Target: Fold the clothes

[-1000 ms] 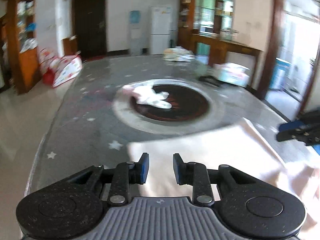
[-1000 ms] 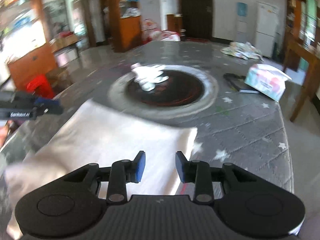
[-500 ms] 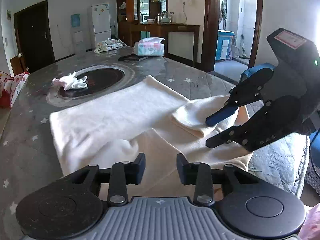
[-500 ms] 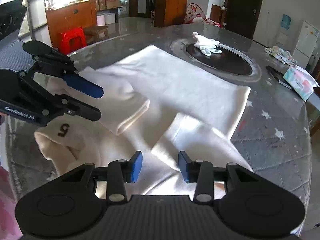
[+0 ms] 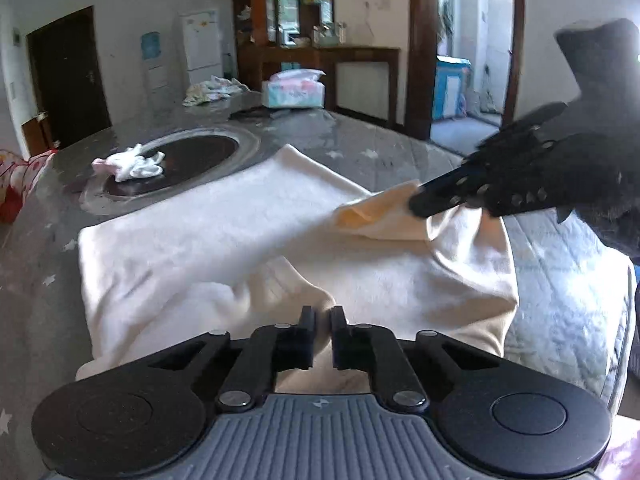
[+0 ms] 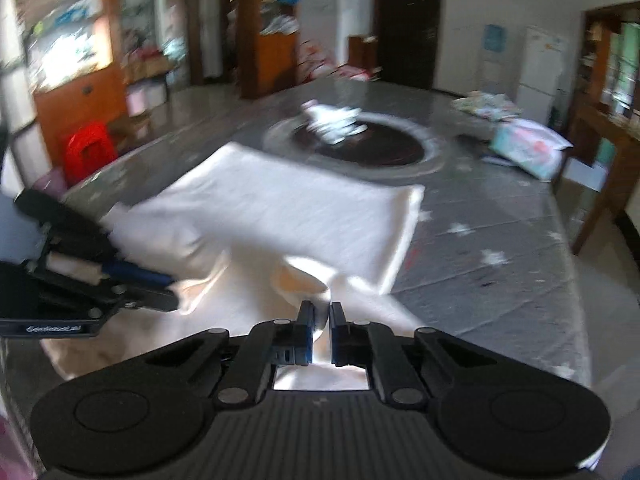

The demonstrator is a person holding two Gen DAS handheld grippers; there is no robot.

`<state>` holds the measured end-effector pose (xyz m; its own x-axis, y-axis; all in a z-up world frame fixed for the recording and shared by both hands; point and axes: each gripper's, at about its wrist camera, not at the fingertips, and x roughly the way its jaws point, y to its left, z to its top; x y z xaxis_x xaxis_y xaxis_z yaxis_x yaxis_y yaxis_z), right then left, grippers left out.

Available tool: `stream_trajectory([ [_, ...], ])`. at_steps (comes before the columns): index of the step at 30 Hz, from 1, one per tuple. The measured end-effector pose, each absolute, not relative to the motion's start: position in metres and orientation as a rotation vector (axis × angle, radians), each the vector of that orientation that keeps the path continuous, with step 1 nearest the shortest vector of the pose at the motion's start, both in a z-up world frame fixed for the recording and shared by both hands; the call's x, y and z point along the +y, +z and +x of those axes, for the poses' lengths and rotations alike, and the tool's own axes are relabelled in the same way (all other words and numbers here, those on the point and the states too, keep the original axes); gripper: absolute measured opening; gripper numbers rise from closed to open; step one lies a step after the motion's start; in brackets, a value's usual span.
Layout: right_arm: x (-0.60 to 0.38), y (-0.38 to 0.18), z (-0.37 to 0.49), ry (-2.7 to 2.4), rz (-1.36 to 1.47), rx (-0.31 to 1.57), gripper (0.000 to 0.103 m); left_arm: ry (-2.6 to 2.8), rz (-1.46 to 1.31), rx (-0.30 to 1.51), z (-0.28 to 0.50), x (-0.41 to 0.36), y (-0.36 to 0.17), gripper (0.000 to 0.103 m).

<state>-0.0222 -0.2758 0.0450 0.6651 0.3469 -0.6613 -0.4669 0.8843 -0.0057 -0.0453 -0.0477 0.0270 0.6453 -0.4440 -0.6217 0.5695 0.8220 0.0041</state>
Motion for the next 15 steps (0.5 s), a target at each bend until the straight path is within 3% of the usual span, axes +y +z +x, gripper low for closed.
stream_trajectory([
  [9, -0.361, 0.074, -0.027, 0.183, -0.05, 0.613, 0.007, -0.389, -0.071, 0.528, -0.052, 0.039, 0.071, 0.005],
  [15, -0.413, 0.065, -0.031, 0.018, 0.031, 0.618, 0.007, -0.195, -0.206, 0.466, -0.07, 0.113, 0.086, 0.005],
])
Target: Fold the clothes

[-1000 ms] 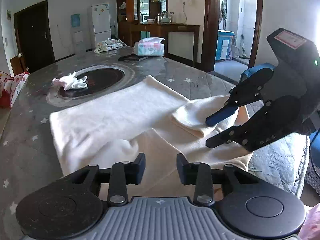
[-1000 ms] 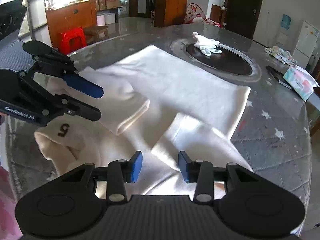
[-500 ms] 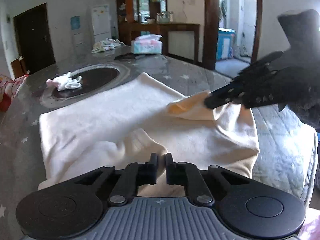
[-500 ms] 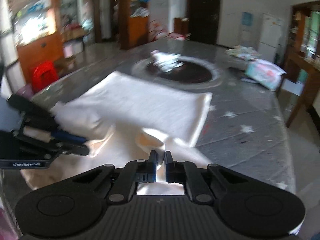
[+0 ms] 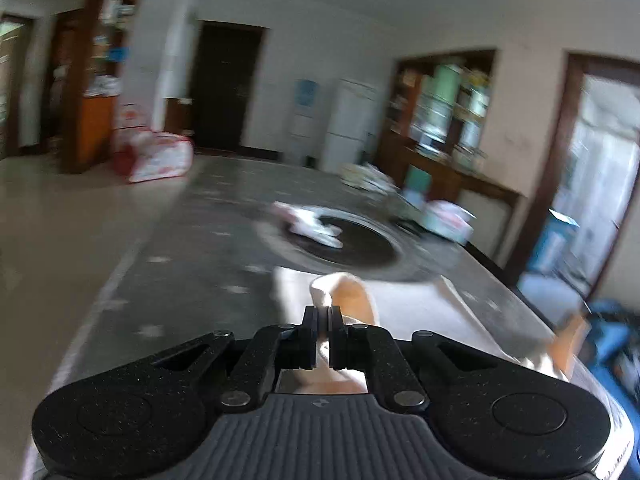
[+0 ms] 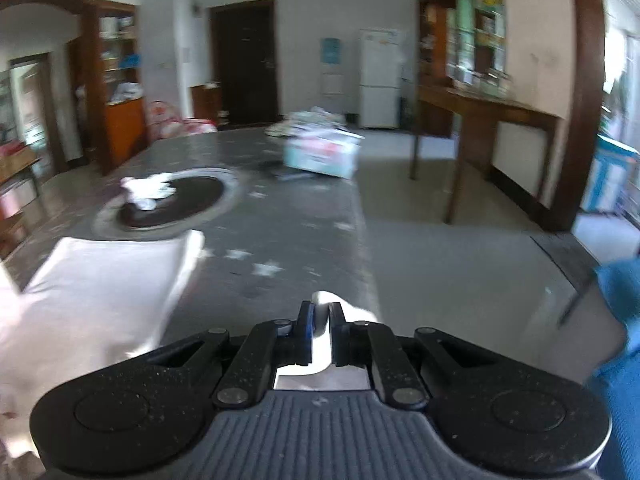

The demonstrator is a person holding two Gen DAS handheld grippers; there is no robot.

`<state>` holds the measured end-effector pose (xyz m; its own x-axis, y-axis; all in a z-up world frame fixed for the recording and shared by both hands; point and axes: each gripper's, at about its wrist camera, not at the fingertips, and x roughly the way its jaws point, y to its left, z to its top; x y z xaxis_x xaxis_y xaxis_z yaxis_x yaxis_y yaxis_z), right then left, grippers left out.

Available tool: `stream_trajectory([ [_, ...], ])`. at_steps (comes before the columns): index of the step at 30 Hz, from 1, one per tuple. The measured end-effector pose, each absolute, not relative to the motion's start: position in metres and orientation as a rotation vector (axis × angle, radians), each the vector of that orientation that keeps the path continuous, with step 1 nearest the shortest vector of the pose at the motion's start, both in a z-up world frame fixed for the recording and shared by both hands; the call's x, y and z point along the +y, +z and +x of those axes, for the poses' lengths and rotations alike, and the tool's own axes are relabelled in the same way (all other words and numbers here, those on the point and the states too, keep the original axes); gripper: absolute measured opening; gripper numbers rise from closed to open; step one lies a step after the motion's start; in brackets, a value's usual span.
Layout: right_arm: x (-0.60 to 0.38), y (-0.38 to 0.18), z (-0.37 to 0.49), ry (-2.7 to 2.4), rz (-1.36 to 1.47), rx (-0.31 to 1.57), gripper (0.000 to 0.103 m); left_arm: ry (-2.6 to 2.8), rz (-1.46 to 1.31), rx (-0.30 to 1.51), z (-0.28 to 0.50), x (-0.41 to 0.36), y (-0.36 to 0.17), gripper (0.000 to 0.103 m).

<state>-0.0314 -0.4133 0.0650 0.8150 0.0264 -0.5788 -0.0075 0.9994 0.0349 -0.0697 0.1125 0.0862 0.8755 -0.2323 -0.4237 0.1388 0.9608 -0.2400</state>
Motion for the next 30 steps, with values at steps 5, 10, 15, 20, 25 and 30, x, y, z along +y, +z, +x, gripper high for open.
stream_trajectory([
  [5, -0.44, 0.042, -0.033, -0.084, 0.084, 0.665, 0.007, -0.056, -0.311, 0.469, -0.089, 0.161, 0.077, 0.005],
  [10, -0.452, 0.022, -0.036, -0.126, 0.109, 0.708, 0.007, 0.065, -0.343, 0.5, -0.101, 0.197, 0.06, 0.005],
  [15, -0.456, 0.013, -0.035, -0.15, 0.111, 0.726, 0.007, 0.135, -0.337, 0.558, -0.099, 0.223, 0.039, 0.005],
  [20, -0.456, 0.011, -0.028, -0.165, 0.096, 0.741, 0.007, 0.184, -0.33, 0.574, -0.097, 0.238, 0.025, 0.005],
  [25, -0.446, 0.015, -0.03, -0.151, 0.073, 0.741, 0.009, 0.231, -0.314, 0.613, -0.094, 0.245, 0.015, 0.006],
  [30, -0.43, 0.033, -0.036, -0.082, 0.049, 0.713, 0.029, 0.268, -0.291, 0.62, -0.093, 0.248, 0.016, 0.007],
])
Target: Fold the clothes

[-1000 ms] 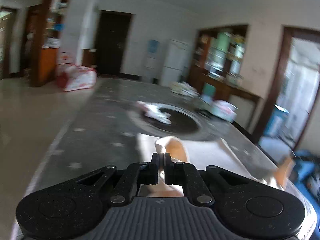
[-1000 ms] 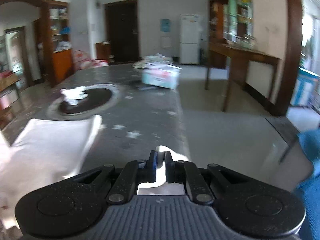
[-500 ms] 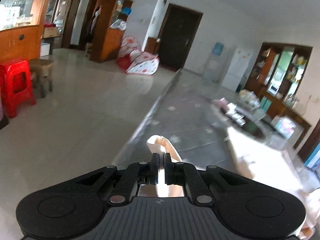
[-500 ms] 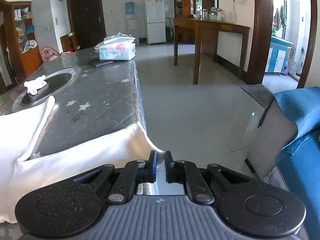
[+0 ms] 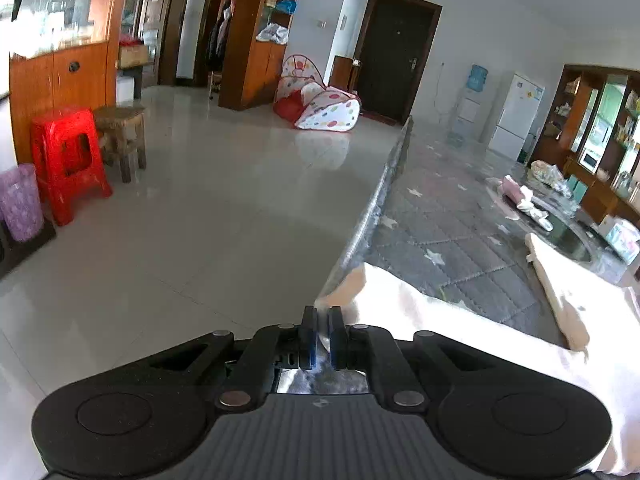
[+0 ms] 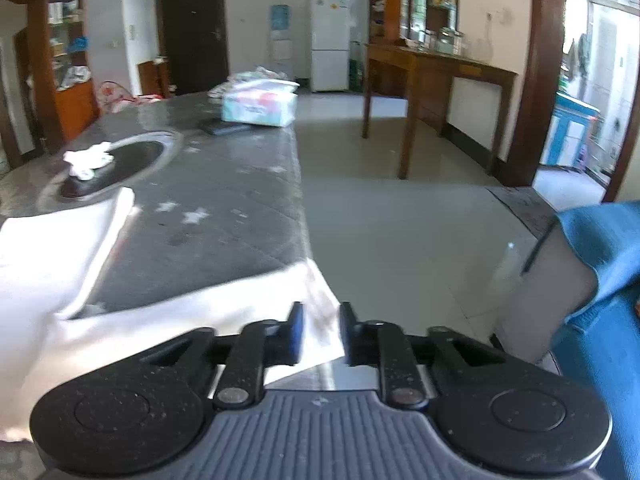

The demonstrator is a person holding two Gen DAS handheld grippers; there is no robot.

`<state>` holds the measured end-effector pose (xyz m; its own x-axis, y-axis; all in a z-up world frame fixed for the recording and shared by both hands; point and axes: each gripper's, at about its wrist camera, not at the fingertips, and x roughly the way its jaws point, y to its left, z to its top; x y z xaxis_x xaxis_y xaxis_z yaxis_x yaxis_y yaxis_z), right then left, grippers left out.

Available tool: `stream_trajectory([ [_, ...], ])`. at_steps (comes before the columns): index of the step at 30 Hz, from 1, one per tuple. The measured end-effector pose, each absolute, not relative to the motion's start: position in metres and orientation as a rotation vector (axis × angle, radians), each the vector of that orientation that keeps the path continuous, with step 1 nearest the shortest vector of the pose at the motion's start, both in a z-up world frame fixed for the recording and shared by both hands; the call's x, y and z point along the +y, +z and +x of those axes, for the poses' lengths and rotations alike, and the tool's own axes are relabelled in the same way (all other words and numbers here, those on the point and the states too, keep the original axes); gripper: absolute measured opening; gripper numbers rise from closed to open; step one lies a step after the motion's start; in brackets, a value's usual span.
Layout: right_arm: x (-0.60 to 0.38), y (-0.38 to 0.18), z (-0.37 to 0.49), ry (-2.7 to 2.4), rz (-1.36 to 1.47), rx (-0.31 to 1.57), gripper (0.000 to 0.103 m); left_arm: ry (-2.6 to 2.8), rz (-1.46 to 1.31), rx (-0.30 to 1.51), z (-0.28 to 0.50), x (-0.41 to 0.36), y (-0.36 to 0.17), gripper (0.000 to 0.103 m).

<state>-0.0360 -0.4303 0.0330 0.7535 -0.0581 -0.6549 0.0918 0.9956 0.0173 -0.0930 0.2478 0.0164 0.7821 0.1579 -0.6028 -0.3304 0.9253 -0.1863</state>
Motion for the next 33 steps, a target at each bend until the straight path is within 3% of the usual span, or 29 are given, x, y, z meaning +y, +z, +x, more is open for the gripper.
stream_trajectory([
  [11, -0.332, 0.047, -0.049, 0.319, -0.112, 0.732, 0.05, 0.106, -0.24, 0.594, -0.101, 0.204, 0.041, 0.009],
  [23, -0.235, 0.033, -0.075, 0.622, -0.323, 0.744, 0.055, -0.374, -0.069, 0.613, -0.106, 0.081, 0.047, 0.012],
  [33, -0.227, 0.026, -0.089, 0.707, -0.392, 0.771, 0.056, -0.368, -0.114, 0.708, -0.11, 0.102, 0.018, 0.012],
])
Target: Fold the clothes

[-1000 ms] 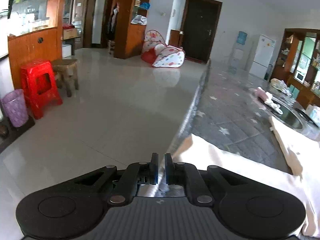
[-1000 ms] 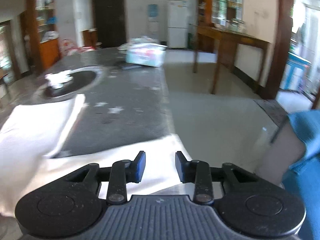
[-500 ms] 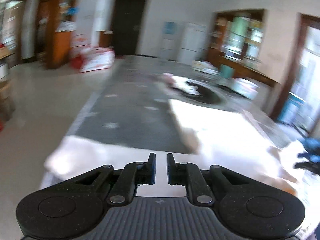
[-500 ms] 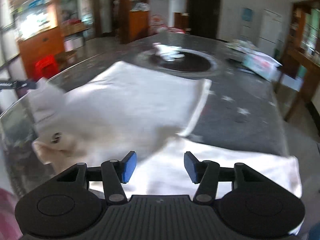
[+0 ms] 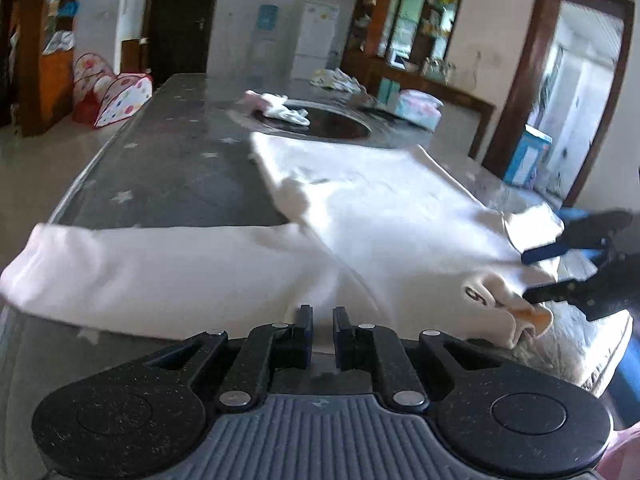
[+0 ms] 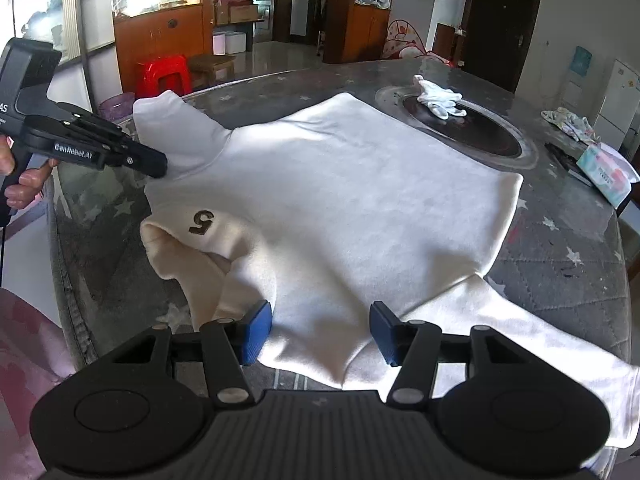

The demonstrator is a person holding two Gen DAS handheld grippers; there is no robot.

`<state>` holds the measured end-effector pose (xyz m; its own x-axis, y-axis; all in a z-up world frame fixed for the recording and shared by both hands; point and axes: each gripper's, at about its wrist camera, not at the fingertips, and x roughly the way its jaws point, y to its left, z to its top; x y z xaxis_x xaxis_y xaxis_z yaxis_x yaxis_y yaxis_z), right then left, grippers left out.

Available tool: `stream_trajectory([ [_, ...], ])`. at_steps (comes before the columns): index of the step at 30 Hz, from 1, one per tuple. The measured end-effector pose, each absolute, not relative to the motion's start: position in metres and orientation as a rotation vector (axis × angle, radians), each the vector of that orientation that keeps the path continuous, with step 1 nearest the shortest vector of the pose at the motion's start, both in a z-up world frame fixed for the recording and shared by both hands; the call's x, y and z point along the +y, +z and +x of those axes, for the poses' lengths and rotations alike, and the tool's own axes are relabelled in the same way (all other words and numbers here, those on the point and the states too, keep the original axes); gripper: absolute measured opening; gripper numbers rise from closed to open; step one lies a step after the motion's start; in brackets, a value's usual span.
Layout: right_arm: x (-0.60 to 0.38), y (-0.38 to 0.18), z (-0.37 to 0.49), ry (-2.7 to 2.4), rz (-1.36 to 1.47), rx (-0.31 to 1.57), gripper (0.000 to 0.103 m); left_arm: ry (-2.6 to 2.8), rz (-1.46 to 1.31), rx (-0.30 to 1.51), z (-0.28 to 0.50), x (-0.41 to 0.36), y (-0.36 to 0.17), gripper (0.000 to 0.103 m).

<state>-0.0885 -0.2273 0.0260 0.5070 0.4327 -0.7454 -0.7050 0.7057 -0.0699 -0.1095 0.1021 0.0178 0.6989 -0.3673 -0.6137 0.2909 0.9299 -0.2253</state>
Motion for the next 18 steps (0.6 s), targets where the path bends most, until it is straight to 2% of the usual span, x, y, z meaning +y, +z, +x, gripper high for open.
stream_trajectory([
  [4, -0.229, 0.025, -0.085, 0.712, -0.39, 0.777, 0.056, -0.402, -0.229, 0.719, -0.106, 0.13, 0.019, 0.012],
  [7, -0.229, 0.024, -0.085, 0.712, -0.389, 0.776, 0.057, -0.346, -0.267, 0.668, -0.106, 0.15, 0.026, 0.024],
  [14, -0.229, 0.024, -0.083, 0.712, -0.386, 0.78, 0.057, -0.128, -0.246, 0.682, -0.083, 0.186, 0.019, 0.021],
  [18, -0.23, 0.024, -0.083, 0.709, -0.381, 0.783, 0.058, -0.039, -0.095, 0.667, -0.068, 0.186, 0.017, 0.021],
])
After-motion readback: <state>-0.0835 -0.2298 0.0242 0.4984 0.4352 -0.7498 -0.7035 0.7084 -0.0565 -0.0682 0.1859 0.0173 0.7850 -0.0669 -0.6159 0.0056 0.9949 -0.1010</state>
